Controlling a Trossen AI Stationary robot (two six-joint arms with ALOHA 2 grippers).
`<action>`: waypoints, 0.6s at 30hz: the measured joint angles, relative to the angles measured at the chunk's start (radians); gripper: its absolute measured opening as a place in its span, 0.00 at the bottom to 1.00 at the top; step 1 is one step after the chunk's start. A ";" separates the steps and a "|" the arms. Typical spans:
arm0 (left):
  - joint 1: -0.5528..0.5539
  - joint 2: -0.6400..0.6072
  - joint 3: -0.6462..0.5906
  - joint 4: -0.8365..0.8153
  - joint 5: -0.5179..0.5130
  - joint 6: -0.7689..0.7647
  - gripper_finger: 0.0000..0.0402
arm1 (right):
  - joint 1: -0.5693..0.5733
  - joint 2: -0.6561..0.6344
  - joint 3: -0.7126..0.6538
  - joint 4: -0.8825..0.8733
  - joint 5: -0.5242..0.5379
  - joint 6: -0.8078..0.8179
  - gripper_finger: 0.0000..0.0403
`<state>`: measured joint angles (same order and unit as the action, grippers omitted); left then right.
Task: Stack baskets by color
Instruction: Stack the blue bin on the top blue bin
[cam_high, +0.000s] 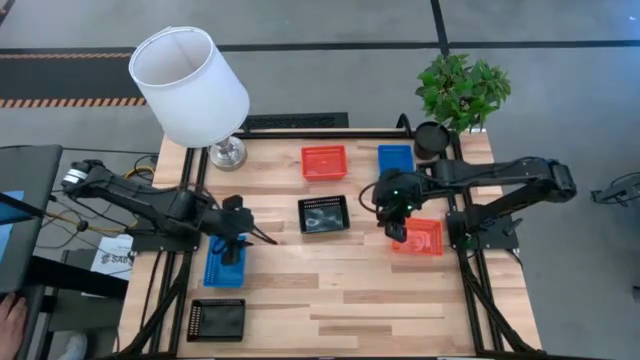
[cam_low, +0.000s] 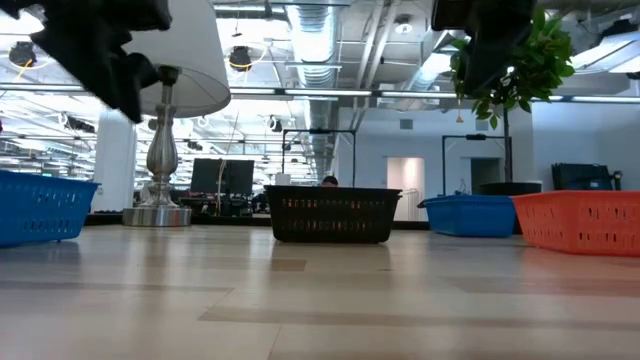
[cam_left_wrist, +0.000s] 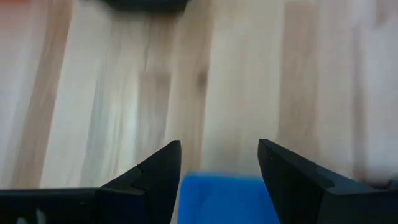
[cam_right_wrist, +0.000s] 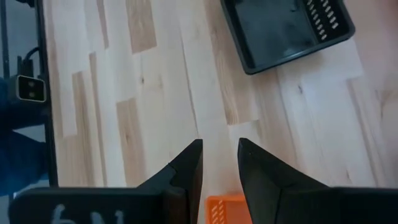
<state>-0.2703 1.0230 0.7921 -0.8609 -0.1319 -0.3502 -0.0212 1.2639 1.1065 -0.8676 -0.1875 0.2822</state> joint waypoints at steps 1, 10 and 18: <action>0.000 0.011 0.006 -0.041 -0.001 -0.013 0.50 | -0.002 -0.003 0.000 -0.003 0.000 0.000 0.30; 0.004 0.127 -0.040 -0.150 0.032 -0.057 0.50 | -0.003 -0.065 0.001 -0.027 0.000 -0.002 0.30; 0.039 0.284 -0.053 -0.145 -0.006 -0.050 0.50 | -0.007 -0.070 0.002 -0.040 -0.001 -0.003 0.30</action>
<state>-0.2318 1.3068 0.7391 -1.0056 -0.1381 -0.3999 -0.0284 1.1944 1.1083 -0.9071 -0.1886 0.2794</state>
